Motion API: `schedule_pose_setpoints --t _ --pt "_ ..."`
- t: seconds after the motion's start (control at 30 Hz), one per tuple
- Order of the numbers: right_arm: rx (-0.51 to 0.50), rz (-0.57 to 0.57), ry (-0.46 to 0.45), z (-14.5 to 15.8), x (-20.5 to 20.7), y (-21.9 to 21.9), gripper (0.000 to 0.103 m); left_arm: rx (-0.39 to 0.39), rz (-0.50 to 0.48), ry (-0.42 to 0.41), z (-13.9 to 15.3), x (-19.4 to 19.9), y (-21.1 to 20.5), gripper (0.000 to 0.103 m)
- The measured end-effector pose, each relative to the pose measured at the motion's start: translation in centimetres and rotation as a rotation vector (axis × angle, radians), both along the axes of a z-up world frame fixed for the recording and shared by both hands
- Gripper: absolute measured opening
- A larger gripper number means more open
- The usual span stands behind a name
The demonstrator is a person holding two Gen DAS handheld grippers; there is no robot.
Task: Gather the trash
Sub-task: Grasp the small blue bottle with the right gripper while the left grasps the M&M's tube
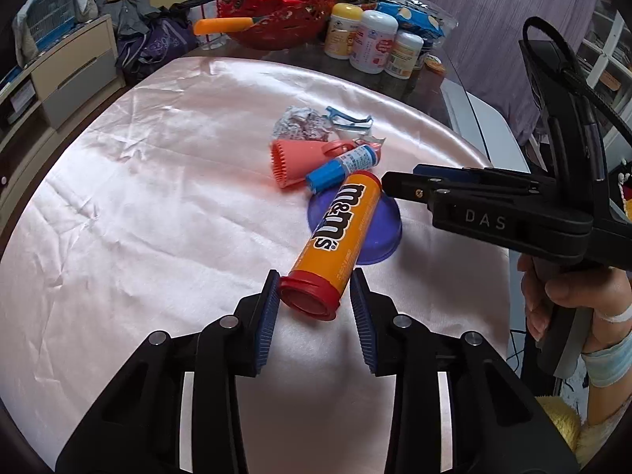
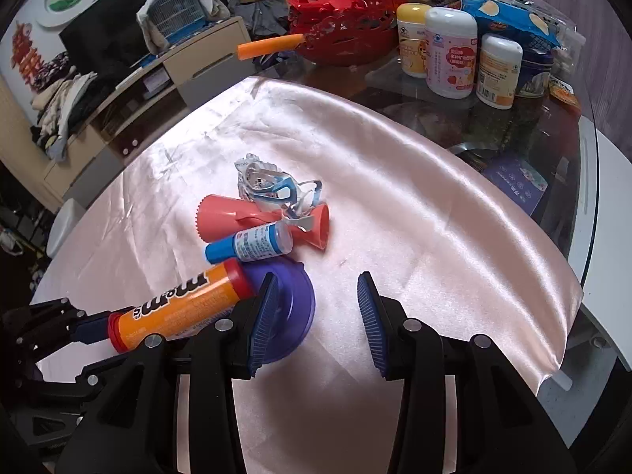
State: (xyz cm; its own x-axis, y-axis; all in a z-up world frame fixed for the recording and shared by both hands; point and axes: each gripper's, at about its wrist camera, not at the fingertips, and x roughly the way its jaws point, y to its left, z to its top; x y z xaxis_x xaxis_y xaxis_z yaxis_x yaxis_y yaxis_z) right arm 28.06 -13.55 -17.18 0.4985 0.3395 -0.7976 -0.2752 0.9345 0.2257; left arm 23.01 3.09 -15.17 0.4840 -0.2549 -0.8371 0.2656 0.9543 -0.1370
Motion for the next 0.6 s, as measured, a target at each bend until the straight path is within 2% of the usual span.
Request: schedule_pose_setpoints --t 0.17,0.23,0.47,0.57,0.6 --pt "0.05 0.015 -0.005 0.6 -0.1 1.5 0.045 0.023 0.086 -0.017 0.3 -0.8 3.0 0.032" --pt "0.048 0.033 -0.016 0.9 -0.2 2.6 0.051 0.026 0.11 -0.017 0.3 -1.1 4.0 0.032" --pt "0.054 0.062 0.007 0.1 1.4 4.6 0.052 0.018 0.145 0.005 -0.7 -0.8 5.8 0.032" --pt "0.069 0.068 0.01 -0.1 2.1 5.0 0.05 0.015 0.141 0.006 -1.0 -0.5 5.6 0.032" --pt "0.074 0.072 0.01 -0.1 2.2 5.1 0.043 0.014 0.14 0.006 -1.0 -0.4 5.5 0.032"
